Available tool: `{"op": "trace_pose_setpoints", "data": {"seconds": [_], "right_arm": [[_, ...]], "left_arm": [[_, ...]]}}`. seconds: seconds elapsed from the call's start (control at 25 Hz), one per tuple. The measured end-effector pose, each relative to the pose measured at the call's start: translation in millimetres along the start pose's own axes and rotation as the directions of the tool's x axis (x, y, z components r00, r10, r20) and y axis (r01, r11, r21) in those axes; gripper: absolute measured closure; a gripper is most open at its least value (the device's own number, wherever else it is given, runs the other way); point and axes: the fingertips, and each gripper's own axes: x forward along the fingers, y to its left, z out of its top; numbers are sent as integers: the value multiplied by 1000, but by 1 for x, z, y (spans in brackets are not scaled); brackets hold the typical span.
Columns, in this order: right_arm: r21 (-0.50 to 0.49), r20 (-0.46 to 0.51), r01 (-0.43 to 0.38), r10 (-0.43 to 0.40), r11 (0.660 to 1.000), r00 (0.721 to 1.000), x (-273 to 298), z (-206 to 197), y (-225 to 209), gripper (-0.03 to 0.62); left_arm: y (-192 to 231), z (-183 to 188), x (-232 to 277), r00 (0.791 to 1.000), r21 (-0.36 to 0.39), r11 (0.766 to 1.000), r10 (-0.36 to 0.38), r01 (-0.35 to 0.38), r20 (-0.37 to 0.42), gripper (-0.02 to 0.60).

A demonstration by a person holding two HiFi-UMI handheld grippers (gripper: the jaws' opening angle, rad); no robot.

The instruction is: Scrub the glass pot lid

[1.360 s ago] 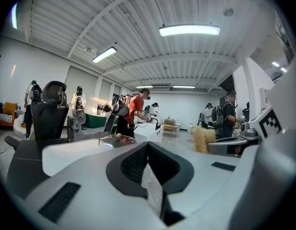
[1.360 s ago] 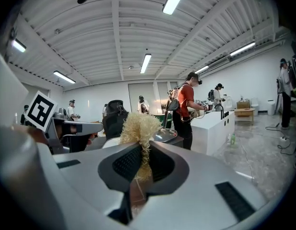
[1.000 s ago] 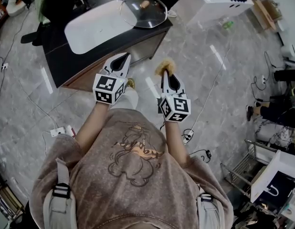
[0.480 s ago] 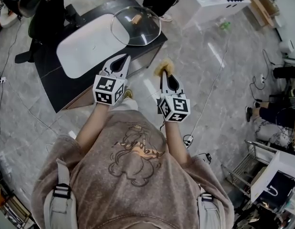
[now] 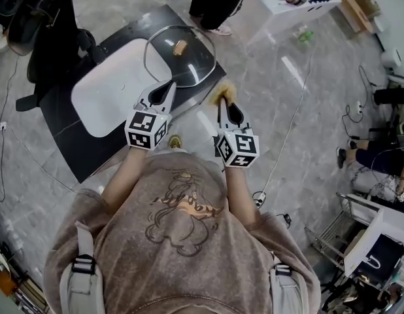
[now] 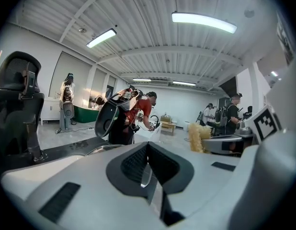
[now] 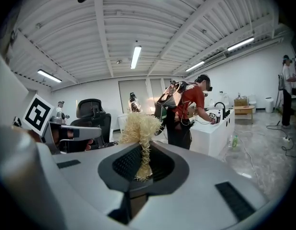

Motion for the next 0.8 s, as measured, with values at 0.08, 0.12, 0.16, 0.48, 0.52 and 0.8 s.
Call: {"op": "trace_pose_setpoints", "data": {"seconds": [0.08, 0.12, 0.16, 0.48, 0.52, 0.8], "right_arm": [[3, -7, 0, 0, 1000, 1000, 10, 2, -5, 556], [3, -11, 0, 0, 1000, 1000, 14, 3, -6, 556], [3, -16, 0, 0, 1000, 1000, 16, 2, -8, 556], [-2, -31, -30, 30, 1000, 999, 45, 7, -29, 556], [-3, -32, -40, 40, 999, 999, 51, 9, -33, 556], [-16, -52, -126, 125, 992, 991, 102, 22, -55, 556]], "left_arm": [[5, 4, 11, 1000, -2, 1000, -4, 4, 0, 566], [6, 5, 15, 1000, -4, 1000, -5, 5, -1, 566], [7, 5, 17, 1000, -7, 1000, -6, 6, -3, 566], [16, 6, 47, 1000, -17, 1000, 19, -19, -7, 566], [18, 7, 52, 1000, -16, 1000, 26, -26, -7, 566], [37, 14, 88, 996, -17, 996, 87, -88, -18, 566]]}}
